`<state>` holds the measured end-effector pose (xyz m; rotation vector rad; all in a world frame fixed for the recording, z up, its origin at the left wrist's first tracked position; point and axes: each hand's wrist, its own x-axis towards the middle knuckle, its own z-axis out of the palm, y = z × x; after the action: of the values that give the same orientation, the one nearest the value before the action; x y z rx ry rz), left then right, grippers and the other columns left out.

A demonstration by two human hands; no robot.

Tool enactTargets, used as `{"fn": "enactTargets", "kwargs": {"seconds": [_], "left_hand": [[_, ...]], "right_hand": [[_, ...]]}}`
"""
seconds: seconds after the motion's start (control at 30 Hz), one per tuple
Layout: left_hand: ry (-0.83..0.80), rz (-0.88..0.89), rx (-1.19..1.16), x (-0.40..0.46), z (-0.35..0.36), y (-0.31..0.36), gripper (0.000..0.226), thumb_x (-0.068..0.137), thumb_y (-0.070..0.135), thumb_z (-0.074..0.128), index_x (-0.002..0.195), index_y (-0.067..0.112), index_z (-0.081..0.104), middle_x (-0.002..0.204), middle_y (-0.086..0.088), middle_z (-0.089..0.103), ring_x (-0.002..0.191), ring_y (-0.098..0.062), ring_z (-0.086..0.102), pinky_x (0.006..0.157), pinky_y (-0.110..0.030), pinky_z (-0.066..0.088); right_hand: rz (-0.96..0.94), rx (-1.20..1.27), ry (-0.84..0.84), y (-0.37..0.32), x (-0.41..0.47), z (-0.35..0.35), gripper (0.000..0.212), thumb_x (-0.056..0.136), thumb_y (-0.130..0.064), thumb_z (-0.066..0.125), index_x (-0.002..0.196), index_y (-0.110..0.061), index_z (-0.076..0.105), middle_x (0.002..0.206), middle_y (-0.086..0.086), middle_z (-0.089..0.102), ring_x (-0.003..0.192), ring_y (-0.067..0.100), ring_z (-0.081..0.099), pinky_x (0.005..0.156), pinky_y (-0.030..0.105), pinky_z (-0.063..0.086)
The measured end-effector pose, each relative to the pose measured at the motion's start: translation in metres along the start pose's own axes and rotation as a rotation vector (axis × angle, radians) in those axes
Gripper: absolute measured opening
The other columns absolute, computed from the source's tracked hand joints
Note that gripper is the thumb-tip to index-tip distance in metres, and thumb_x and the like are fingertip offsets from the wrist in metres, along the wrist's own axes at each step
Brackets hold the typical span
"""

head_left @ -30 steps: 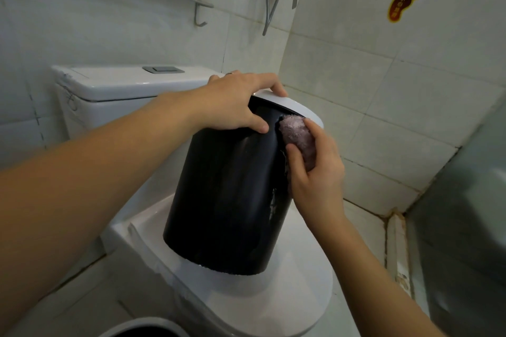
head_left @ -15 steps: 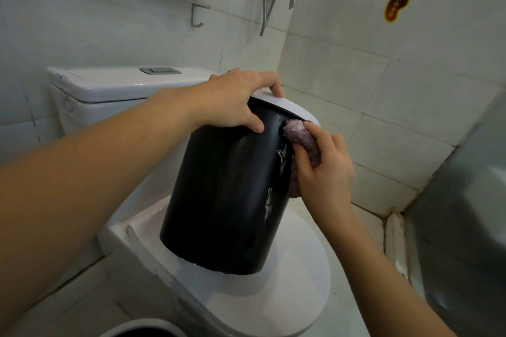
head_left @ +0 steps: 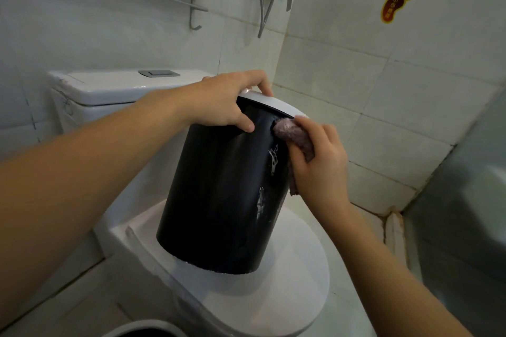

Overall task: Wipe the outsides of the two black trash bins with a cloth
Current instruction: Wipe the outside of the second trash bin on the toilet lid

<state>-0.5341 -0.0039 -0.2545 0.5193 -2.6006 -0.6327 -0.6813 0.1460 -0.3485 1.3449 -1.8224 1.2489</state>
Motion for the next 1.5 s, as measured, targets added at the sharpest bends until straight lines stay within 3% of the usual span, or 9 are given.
{"fn": "enactTargets", "kwargs": {"seconds": [0.07,0.27,0.43,0.57,0.67,0.8,1.03,1.33,1.5], "left_hand": [[0.002,0.001,0.004,0.000,0.000,0.000,0.052,0.074,0.020,0.082,0.103,0.050,0.050,0.098,0.011,0.063,0.095,-0.020,0.061,0.093,-0.046,0.050],[0.025,0.011,0.050,-0.001,-0.001,0.000,0.050,0.077,0.021,0.081,0.108,0.045,0.051,0.096,0.018,0.054,0.100,-0.020,0.055,0.098,-0.045,0.043],[0.023,0.047,0.118,0.000,-0.001,0.006,0.052,0.079,0.016,0.079,0.119,0.032,0.050,0.095,0.019,0.047,0.101,-0.019,0.049,0.088,-0.035,0.037],[0.027,0.033,0.152,0.002,0.004,0.006,0.052,0.081,0.018,0.075,0.120,0.034,0.045,0.109,0.008,0.053,0.098,-0.019,0.045,0.089,-0.034,0.028],[0.042,0.044,0.185,0.003,0.005,-0.001,0.055,0.077,0.032,0.078,0.120,0.042,0.045,0.099,0.015,0.050,0.103,-0.017,0.042,0.098,-0.037,0.030],[0.034,0.032,0.207,0.005,0.000,-0.010,0.062,0.073,0.038,0.083,0.125,0.044,0.049,0.110,0.019,0.053,0.116,-0.017,0.046,0.109,-0.049,0.032],[0.020,0.013,0.130,0.004,-0.003,-0.010,0.062,0.070,0.028,0.086,0.121,0.042,0.053,0.101,0.022,0.056,0.105,-0.015,0.052,0.106,-0.046,0.037],[0.016,-0.012,0.063,0.003,-0.006,-0.023,0.064,0.069,0.028,0.087,0.120,0.043,0.053,0.106,0.017,0.061,0.108,-0.019,0.058,0.105,-0.050,0.041],[0.023,-0.017,0.040,0.003,-0.005,-0.022,0.065,0.066,0.028,0.089,0.118,0.044,0.053,0.109,0.015,0.061,0.109,-0.021,0.057,0.105,-0.051,0.041]], "right_hand": [[0.057,0.036,-0.015,-0.003,-0.002,0.001,0.043,0.090,-0.014,0.070,0.130,-0.017,0.056,0.114,-0.006,0.059,0.093,-0.005,0.045,0.080,0.019,0.041],[-0.141,-0.071,-0.038,0.002,-0.033,0.007,0.037,0.083,-0.007,0.078,0.117,-0.005,0.064,0.104,0.008,0.063,0.086,0.012,0.051,0.071,0.022,0.043],[0.017,-0.027,0.009,0.001,-0.013,0.003,0.033,0.089,-0.013,0.072,0.121,-0.012,0.064,0.106,0.005,0.062,0.085,0.004,0.047,0.074,0.009,0.035],[0.014,-0.044,0.045,-0.001,-0.003,0.006,0.032,0.090,-0.016,0.072,0.120,-0.013,0.065,0.104,0.006,0.061,0.083,0.008,0.049,0.072,0.017,0.035],[-0.119,-0.081,-0.006,0.000,-0.020,0.010,0.035,0.086,-0.014,0.075,0.120,-0.011,0.067,0.101,0.007,0.060,0.077,0.012,0.052,0.064,0.026,0.042],[-0.279,-0.068,-0.089,0.008,-0.039,0.008,0.035,0.085,-0.015,0.071,0.120,-0.009,0.068,0.100,0.009,0.061,0.074,0.024,0.060,0.059,0.032,0.054],[-0.098,-0.030,0.014,0.005,0.002,0.014,0.035,0.087,-0.014,0.071,0.122,-0.014,0.068,0.099,0.004,0.059,0.080,0.004,0.045,0.071,0.023,0.038],[-0.445,-0.069,-0.184,0.008,-0.048,0.011,0.035,0.091,-0.016,0.066,0.125,-0.008,0.067,0.101,0.012,0.059,0.077,0.023,0.058,0.060,0.037,0.055],[-0.348,-0.067,-0.131,0.003,-0.033,0.012,0.035,0.089,-0.017,0.066,0.124,-0.010,0.067,0.101,0.009,0.059,0.077,0.022,0.058,0.060,0.033,0.054]]}}
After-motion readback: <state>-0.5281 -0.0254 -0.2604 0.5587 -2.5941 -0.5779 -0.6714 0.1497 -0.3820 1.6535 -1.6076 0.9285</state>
